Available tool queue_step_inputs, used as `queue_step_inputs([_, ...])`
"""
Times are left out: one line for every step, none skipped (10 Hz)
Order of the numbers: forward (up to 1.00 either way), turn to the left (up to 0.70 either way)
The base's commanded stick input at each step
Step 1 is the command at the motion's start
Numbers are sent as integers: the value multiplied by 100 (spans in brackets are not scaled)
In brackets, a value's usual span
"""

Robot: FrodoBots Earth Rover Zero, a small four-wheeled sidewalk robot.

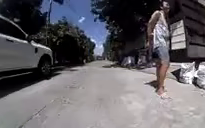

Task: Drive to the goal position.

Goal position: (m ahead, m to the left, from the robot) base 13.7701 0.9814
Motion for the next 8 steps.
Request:
queue_step_inputs([100, 0])
queue_step_inputs([100, 0])
queue_step_inputs([100, 0])
queue_step_inputs([100, 3])
queue_step_inputs([100, 4])
queue_step_inputs([100, 0])
queue_step_inputs([100, 0])
queue_step_inputs([100, 0])
